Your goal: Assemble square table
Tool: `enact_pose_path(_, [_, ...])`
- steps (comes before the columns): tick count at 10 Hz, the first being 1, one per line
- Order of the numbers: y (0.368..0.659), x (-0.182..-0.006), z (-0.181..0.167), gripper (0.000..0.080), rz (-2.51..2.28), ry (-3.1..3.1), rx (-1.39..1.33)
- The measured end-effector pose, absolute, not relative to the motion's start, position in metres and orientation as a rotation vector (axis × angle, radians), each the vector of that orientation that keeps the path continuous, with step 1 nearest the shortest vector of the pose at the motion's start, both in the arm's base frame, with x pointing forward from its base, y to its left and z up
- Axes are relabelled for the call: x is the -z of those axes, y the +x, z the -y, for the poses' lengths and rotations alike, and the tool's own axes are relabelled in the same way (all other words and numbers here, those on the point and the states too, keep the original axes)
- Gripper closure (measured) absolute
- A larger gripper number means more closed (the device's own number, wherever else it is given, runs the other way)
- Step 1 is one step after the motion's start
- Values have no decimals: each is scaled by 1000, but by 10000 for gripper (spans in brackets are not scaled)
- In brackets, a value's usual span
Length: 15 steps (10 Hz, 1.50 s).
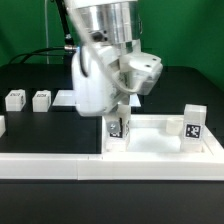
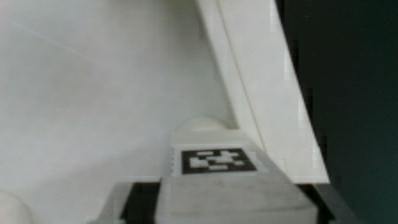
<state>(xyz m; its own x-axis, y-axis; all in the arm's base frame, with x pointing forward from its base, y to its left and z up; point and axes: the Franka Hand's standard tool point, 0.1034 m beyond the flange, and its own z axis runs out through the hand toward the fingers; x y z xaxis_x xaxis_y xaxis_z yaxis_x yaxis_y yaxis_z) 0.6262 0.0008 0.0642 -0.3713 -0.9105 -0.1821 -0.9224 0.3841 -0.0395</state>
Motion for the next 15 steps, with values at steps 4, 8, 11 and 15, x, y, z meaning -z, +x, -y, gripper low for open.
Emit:
enact_pose_path(4, [625,-66,-8,225,-2218,-1979,-84])
enact_pose_path(8, [625,-66,-8,154,-1862,-2306,-41])
enact_pose_path(11, [626,-66,-1,151,-1222,-2783,58])
enact_pose_path(15, [622,-62,-14,253,-846,-2958,59])
